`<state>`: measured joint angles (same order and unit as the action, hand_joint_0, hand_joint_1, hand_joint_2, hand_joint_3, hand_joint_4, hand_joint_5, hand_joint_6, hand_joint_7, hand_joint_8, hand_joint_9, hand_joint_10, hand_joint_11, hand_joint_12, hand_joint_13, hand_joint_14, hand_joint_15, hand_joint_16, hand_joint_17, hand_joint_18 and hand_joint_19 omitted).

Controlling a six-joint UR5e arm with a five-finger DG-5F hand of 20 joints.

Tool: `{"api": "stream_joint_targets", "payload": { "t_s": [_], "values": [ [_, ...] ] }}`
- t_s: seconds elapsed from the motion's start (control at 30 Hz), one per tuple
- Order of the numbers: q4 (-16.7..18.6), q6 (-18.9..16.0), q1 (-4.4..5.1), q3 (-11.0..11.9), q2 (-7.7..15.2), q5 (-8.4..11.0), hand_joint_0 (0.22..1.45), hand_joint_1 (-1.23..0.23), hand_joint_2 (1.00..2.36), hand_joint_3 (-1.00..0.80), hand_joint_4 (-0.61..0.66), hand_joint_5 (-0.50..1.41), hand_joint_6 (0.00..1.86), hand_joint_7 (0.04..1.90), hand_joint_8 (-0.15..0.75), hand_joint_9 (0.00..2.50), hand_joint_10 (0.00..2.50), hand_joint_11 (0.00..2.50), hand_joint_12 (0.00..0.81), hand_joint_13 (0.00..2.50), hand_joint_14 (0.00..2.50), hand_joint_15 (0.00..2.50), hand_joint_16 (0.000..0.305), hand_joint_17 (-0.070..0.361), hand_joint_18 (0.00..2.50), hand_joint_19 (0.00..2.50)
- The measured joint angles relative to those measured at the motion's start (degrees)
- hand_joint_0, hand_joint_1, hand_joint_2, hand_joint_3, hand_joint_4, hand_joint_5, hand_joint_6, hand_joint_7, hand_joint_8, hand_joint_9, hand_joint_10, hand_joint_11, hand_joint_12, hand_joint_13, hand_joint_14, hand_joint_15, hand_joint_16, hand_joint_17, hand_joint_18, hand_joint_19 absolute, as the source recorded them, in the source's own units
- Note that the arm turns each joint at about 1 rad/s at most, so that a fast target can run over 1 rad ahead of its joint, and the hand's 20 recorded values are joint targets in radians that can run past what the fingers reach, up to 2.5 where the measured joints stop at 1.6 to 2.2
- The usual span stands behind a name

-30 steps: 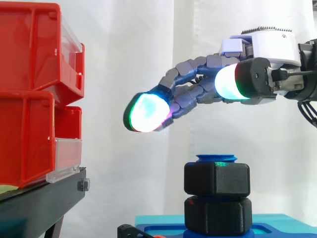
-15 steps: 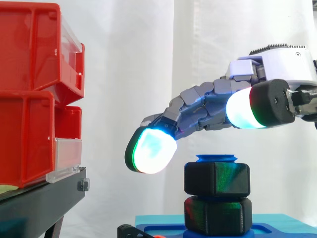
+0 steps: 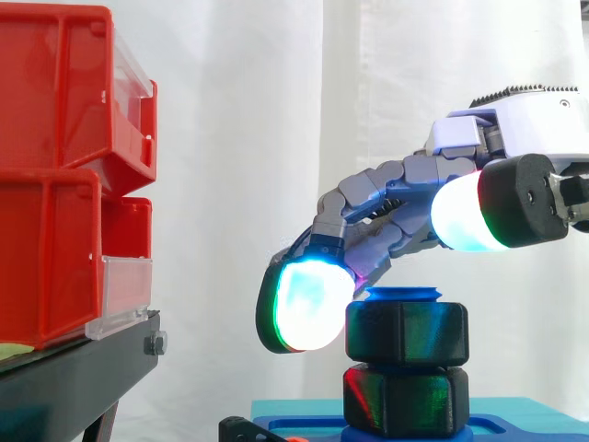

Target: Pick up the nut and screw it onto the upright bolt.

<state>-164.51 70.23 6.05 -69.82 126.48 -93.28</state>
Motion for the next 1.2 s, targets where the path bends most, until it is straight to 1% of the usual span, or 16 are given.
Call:
{"api": "stream_joint_targets", "payload": {
  "t_s": [0.1, 0.17, 0.27, 0.33, 0.5, 0.57, 0.67, 0.7, 0.8, 0.87, 0.93, 1.0, 1.03, 1.13, 1.2],
  "values": [
    [0.0, 0.0, -0.09, 0.0, 0.0, -0.07, 0.45, -0.30, 1.00, -0.50, 0.24, -0.05, 0.50, 1.05, 0.269, 0.83, 0.00, 0.00, 0.309, 0.35, 0.00, 0.00, 0.036, 0.081, 0.00, 0.00],
    [0.0, 0.0, -0.28, 0.0, 0.0, -0.14, 0.46, -0.31, 1.00, -0.50, 0.23, -0.04, 0.50, 1.08, 0.274, 0.86, 0.00, 0.00, 0.299, 0.38, 0.00, 0.00, 0.035, 0.079, 0.00, 0.00],
    [0.0, -0.1, -0.72, 0.0, 0.0, -0.29, 0.46, -0.32, 1.00, -0.50, 0.22, -0.02, 0.50, 1.13, 0.275, 0.92, 0.00, 0.00, 0.297, 0.45, 0.00, 0.00, 0.034, 0.076, 0.07, 0.00],
    [0.0, -0.1, -1.16, 0.0, 0.0, -0.39, 0.46, -0.33, 1.00, -0.50, 0.21, -0.01, 0.50, 1.19, 0.279, 0.98, 0.00, 0.00, 0.289, 0.48, 0.00, 0.00, 0.033, 0.073, 0.12, 0.00],
    [0.0, -0.1, -2.18, 0.0, 0.0, -0.76, 0.47, -0.34, 1.00, -0.50, 0.19, 0.01, 0.50, 1.24, 0.283, 1.04, 0.00, 0.00, 0.280, 0.54, 0.00, 0.00, 0.031, 0.069, 0.18, 0.00],
    [0.0, 0.0, -2.66, 0.0, 0.0, -1.16, 0.47, -0.34, 1.00, -0.50, 0.17, 0.02, 0.50, 1.27, 0.285, 1.08, 0.00, 0.00, 0.277, 0.57, 0.00, 0.00, 0.030, 0.068, 0.19, 0.00],
    [0.0, 0.0, -3.38, 0.0, 0.0, -1.79, 0.47, -0.34, 1.00, -0.50, 0.15, 0.03, 0.50, 1.29, 0.274, 1.20, 0.00, 0.01, 0.264, 0.65, 0.00, 0.00, 0.029, 0.065, 0.27, 0.00],
    [0.0, 0.1, -3.61, 0.0, 0.0, -1.96, 0.48, -0.35, 1.00, -0.50, 0.13, 0.04, 0.50, 1.30, 0.262, 1.24, 0.00, 0.02, 0.259, 0.68, 0.00, 0.00, 0.028, 0.063, 0.29, 0.00],
    [0.1, 0.1, -4.30, 0.0, 0.0, -2.60, 0.48, -0.35, 1.00, -0.50, 0.14, 0.04, 0.50, 1.32, 0.256, 1.29, 0.00, 0.03, 0.252, 0.71, 0.00, 0.00, 0.027, 0.060, 0.32, 0.00],
    [0.2, 0.1, -4.86, 0.0, 0.0, -3.17, 0.48, -0.34, 1.00, -0.50, 0.15, 0.02, 0.50, 1.25, 0.264, 1.28, 0.00, 0.05, 0.254, 0.71, 0.00, 0.00, 0.027, 0.060, 0.32, 0.00],
    [0.2, 0.1, -5.35, 0.0, 0.0, -3.70, 0.48, -0.35, 1.00, -0.50, 0.21, -0.02, 0.50, 1.10, 0.269, 1.20, 0.00, 0.06, 0.269, 0.67, 0.00, 0.00, 0.029, 0.064, 0.31, 0.00],
    [0.3, 0.1, -5.63, 0.0, 0.0, -3.99, 0.47, -0.35, 1.00, -0.50, 0.23, -0.05, 0.50, 1.00, 0.267, 1.15, 0.00, 0.04, 0.277, 0.65, 0.00, 0.00, 0.030, 0.068, 0.29, 0.00],
    [0.3, 0.1, -5.74, 0.0, 0.0, -4.11, 0.47, -0.35, 1.00, -0.50, 0.23, -0.07, 0.50, 0.92, 0.261, 1.09, 0.00, 0.01, 0.283, 0.62, 0.00, 0.00, 0.031, 0.070, 0.28, 0.00],
    [0.4, 0.1, -5.80, 0.0, 0.0, -4.23, 0.46, -0.35, 1.00, -0.50, 0.21, -0.09, 0.50, 0.78, 0.260, 1.01, 0.00, 0.00, 0.292, 0.58, 0.00, 0.00, 0.033, 0.075, 0.25, 0.00],
    [0.6, 0.1, -5.69, 0.1, 0.0, -4.26, 0.46, -0.35, 1.00, -0.50, 0.21, -0.10, 0.50, 0.74, 0.251, 0.95, 0.00, 0.00, 0.298, 0.55, 0.00, 0.00, 0.035, 0.079, 0.22, 0.00]
  ]
}}
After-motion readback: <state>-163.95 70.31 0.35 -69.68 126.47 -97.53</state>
